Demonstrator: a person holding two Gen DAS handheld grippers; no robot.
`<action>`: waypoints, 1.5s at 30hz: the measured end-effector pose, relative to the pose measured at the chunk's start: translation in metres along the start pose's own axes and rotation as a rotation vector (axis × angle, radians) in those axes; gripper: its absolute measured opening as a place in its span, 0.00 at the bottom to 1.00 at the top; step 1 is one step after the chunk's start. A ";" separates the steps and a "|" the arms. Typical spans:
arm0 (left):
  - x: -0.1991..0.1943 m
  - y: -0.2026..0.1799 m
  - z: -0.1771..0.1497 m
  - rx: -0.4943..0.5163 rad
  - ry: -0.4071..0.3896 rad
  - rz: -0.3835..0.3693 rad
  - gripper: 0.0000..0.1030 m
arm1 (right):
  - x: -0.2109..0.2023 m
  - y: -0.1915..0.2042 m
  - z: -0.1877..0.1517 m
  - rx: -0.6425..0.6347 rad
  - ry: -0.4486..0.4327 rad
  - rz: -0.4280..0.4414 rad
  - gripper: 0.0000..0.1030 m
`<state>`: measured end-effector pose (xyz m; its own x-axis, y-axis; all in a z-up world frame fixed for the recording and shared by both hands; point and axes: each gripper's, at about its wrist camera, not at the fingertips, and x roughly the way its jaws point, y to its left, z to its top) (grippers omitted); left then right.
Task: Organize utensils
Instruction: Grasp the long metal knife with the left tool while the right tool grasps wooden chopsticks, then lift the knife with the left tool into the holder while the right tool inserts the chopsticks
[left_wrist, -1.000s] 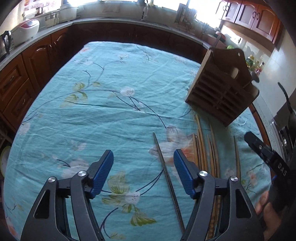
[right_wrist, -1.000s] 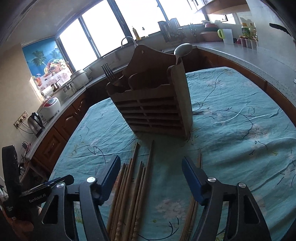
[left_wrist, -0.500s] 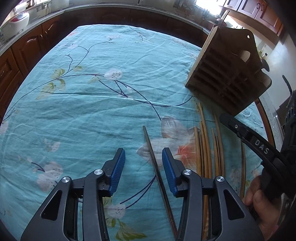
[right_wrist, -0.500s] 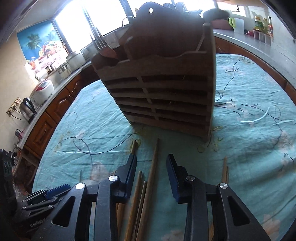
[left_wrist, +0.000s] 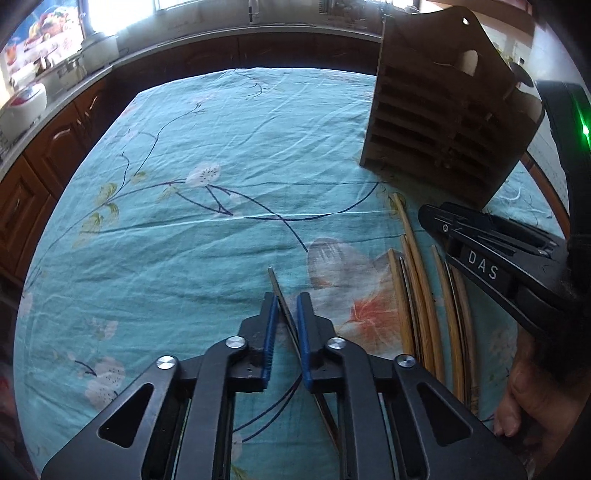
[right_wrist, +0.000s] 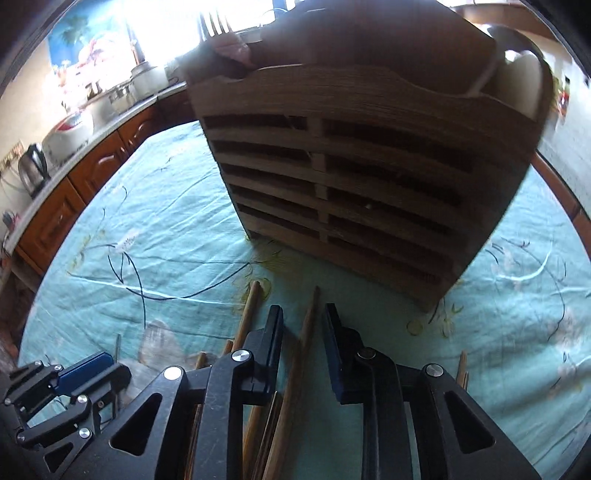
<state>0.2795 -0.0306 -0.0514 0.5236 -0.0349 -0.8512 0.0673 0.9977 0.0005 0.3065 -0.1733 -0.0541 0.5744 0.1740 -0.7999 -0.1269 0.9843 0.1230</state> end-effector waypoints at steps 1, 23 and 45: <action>0.000 -0.001 0.000 0.004 -0.003 0.002 0.08 | 0.001 0.000 0.001 -0.004 0.000 -0.002 0.19; -0.093 0.038 -0.004 -0.115 -0.149 -0.295 0.03 | -0.110 -0.038 -0.021 0.153 -0.169 0.195 0.05; -0.191 0.036 0.011 -0.085 -0.364 -0.350 0.03 | -0.229 -0.046 -0.014 0.168 -0.430 0.172 0.05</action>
<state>0.1912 0.0118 0.1163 0.7448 -0.3708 -0.5548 0.2301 0.9231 -0.3081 0.1694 -0.2594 0.1155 0.8430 0.2969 -0.4485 -0.1379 0.9253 0.3533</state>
